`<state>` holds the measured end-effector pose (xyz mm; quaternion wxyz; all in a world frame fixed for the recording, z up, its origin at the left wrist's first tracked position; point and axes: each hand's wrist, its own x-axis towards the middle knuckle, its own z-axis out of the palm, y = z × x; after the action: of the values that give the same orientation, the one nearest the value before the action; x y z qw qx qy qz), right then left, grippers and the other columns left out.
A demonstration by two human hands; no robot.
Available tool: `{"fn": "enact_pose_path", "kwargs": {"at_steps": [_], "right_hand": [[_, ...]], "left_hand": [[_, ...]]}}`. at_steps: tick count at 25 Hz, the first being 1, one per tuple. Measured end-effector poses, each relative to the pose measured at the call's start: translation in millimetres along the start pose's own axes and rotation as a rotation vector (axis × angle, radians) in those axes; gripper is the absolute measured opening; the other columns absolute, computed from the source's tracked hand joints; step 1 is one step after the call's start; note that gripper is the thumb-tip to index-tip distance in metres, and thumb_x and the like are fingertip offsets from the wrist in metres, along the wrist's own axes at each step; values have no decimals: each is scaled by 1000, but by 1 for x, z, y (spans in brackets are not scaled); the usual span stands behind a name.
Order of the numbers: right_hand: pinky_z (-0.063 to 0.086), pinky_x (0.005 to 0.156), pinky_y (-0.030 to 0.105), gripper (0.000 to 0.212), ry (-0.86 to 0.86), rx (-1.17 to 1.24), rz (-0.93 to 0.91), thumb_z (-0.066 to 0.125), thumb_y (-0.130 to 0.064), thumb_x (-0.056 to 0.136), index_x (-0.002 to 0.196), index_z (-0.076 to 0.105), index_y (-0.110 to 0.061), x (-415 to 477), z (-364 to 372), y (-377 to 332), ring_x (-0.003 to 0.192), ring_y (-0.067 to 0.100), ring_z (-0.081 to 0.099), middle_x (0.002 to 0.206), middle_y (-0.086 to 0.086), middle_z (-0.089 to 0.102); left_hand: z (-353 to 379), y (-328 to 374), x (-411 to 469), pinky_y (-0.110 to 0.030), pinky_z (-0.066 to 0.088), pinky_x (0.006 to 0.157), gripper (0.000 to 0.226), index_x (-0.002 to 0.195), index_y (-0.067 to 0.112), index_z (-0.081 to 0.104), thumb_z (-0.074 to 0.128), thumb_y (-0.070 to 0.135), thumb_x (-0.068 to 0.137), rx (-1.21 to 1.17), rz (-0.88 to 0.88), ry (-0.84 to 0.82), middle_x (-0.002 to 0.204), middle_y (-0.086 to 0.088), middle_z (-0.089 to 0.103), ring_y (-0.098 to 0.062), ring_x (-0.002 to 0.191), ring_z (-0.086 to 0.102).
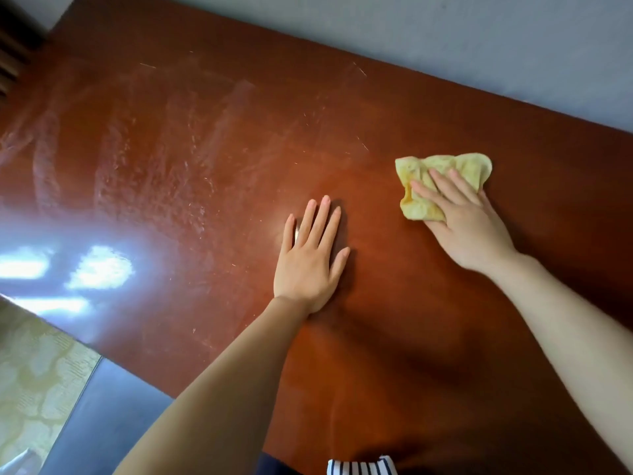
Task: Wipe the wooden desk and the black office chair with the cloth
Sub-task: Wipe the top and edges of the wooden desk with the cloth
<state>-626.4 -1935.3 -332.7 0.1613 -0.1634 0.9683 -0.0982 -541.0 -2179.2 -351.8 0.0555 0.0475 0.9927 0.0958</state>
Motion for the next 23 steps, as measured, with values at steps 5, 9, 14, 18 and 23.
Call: {"fn": "enact_pose_path", "kwargs": {"at_steps": [5,9,14,18,23], "right_hand": [[-3,116,50,54,-25,-45,78,24,-50,98,148,5,-43,80,-11,-22,145,21,-13,160,-4,-4],[-5,115,54,53,-60,-72,1,22,-50,99,148,3,-45,125,-12,-62,144,26,-16,159,-2,-8],[-3,115,51,56,-59,-95,-245,30,-47,98,147,5,-46,122,-2,-101,145,22,-14,160,-5,-4],[2,118,43,57,-37,-68,-408,37,-35,97,149,14,-39,82,5,-90,146,14,-6,159,-8,6],[8,117,36,54,38,-14,-276,39,-35,96,148,26,-33,6,15,-60,146,11,5,157,-9,19]], "left_hand": [[4,-1,4,-36,-5,119,58,151,28,10,16,51,99,-90,-9,45,157,5,0,-14,146,-7],[3,0,4,-35,-6,119,55,151,27,16,21,45,99,-103,-18,55,157,5,5,-14,146,-4],[2,-3,5,-33,-5,119,53,150,26,20,22,41,99,-126,-26,63,156,5,8,-13,146,-1],[1,-4,6,-30,-7,118,53,148,23,27,23,41,98,-123,-29,72,152,6,11,-14,145,2],[0,-4,4,-34,-4,119,54,150,26,21,21,42,99,-108,-18,60,155,11,10,-13,147,0]]}}
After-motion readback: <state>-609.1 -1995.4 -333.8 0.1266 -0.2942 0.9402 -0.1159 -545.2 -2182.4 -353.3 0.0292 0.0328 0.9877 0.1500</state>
